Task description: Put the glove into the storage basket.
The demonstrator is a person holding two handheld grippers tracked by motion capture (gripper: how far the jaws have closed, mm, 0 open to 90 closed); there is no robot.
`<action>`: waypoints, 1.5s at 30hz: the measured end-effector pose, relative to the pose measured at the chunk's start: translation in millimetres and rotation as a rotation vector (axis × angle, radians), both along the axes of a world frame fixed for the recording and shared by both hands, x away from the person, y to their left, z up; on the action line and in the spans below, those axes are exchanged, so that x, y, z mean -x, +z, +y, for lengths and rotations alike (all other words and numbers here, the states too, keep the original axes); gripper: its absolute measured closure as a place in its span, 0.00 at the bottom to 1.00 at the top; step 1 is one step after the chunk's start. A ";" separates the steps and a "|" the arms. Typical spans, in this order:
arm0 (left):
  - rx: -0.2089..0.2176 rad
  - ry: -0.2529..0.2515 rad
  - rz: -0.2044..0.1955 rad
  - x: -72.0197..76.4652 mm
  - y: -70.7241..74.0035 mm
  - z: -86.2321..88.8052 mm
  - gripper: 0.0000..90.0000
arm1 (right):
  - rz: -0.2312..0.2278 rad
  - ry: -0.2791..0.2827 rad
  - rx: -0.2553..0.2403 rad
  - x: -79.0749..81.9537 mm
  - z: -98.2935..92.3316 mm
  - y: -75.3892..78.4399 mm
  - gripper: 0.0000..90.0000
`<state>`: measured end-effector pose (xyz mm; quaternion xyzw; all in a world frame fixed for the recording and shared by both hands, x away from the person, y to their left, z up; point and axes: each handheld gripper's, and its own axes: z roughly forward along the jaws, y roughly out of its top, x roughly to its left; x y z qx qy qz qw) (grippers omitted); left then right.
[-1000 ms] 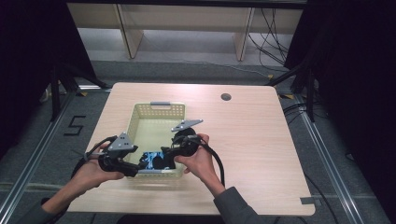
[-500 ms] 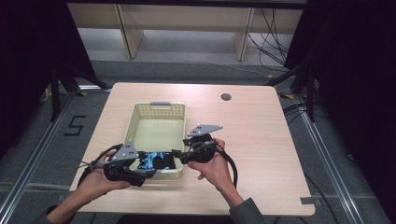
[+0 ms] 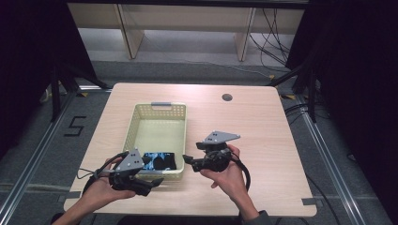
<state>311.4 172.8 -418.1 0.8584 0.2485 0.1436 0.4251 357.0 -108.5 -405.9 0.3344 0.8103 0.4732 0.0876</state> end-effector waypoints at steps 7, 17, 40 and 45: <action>0.073 0.004 0.011 8.3 -1.0 -4.8 0.23 | -0.026 0.007 0.001 8.9 -10.7 -3.8 0.38; 0.091 -0.011 0.011 12.8 -3.8 -8.2 0.23 | -0.009 0.005 -0.014 16.6 -20.7 -9.4 0.37; 0.073 -0.048 0.012 37.6 -20.7 -24.7 0.20 | 0.020 0.015 -0.054 34.1 -52.2 -29.9 0.29; 0.063 -0.078 0.012 42.3 -24.0 -26.1 0.20 | 0.035 0.000 -0.070 38.3 -55.6 -35.5 0.26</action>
